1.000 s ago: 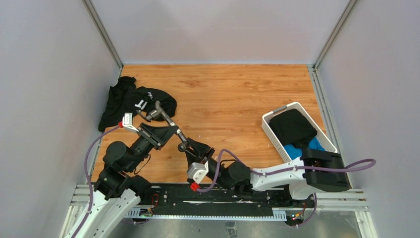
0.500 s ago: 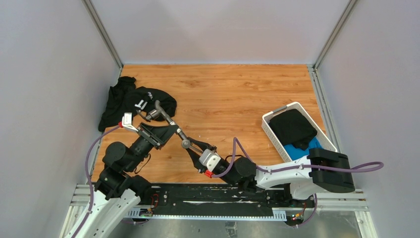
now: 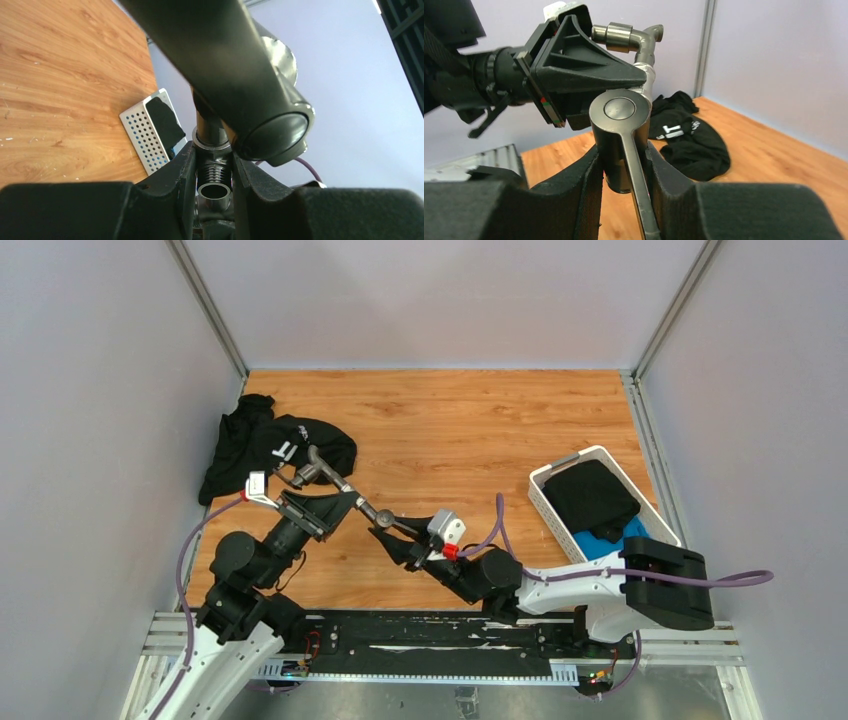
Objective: Install the water faucets
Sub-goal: Install the water faucet onto the adaptor.
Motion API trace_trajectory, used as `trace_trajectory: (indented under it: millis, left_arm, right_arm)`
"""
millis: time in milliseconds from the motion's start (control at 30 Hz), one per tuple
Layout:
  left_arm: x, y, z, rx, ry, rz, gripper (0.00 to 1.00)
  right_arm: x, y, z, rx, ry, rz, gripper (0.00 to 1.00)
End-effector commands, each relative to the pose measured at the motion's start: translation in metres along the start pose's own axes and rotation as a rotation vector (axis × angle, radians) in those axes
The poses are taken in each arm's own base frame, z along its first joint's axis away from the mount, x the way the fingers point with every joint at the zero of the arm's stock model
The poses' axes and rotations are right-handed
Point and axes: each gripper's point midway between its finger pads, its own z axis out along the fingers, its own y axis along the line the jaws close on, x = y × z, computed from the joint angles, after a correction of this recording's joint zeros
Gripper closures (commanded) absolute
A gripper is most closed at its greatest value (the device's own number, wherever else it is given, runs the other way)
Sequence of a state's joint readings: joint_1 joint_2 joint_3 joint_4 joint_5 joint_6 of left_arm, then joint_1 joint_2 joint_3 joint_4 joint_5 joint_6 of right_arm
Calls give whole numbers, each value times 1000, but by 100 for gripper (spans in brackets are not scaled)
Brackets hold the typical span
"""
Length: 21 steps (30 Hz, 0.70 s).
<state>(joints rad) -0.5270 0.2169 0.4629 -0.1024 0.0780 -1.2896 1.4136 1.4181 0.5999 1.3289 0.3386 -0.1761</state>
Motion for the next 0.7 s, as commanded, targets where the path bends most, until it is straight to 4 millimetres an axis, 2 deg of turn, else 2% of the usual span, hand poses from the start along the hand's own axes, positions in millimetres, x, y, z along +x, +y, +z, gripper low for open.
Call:
trace_trajectory:
  millis: [0, 267, 400, 667]
  left_arm:
    - [-1, -16, -7, 88, -10, 22, 100]
    - [-5, -17, -10, 123, -43, 30, 100]
    - [-9, -15, -14, 131, -75, 53, 100]
    - [-7, -33, -21, 261, -82, 107, 100]
  right_arm:
    - [-42, -40, 7, 163, -169, 282, 100]
    - [-37, -41, 10, 149, -186, 482, 100]
    - [-32, -50, 11, 153, -199, 603, 100]
    - [-28, -66, 14, 151, -159, 827, 100]
